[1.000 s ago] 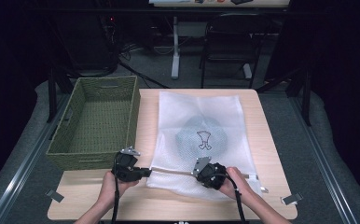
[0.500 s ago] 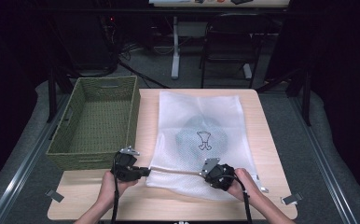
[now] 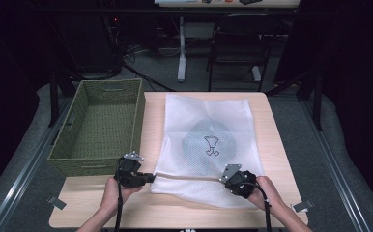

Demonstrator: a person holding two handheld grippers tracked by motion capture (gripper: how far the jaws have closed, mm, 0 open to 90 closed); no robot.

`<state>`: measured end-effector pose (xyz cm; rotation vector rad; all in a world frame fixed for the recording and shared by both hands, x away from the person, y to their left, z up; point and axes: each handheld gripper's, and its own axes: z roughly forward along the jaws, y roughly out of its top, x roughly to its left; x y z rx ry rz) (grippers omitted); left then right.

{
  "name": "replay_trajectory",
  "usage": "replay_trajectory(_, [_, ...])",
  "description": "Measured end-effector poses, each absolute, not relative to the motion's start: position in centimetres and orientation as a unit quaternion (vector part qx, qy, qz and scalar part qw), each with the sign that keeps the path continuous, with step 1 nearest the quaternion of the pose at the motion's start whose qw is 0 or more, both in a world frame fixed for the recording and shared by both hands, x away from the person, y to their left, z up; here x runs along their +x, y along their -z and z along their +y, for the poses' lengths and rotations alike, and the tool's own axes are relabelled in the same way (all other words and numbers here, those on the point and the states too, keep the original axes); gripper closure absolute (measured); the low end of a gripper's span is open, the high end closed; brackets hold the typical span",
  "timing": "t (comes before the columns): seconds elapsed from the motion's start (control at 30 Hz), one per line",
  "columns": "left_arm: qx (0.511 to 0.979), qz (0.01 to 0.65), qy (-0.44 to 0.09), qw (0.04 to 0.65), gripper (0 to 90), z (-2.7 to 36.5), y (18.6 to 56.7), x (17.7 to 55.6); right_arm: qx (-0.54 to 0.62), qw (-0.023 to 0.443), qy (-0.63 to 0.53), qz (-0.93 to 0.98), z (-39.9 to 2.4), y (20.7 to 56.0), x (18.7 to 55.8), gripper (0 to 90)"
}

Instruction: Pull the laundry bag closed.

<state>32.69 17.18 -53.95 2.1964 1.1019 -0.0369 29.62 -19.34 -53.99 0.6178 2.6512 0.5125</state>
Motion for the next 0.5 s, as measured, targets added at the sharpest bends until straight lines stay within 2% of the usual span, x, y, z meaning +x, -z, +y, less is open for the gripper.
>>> replay_trajectory(0.5, [0.841, 0.425, 0.015, 0.334, 85.5, 17.2, 54.0, 32.7, 0.252, 0.201, -0.154, 0.934, -23.6, 54.0, 29.3, 81.9])
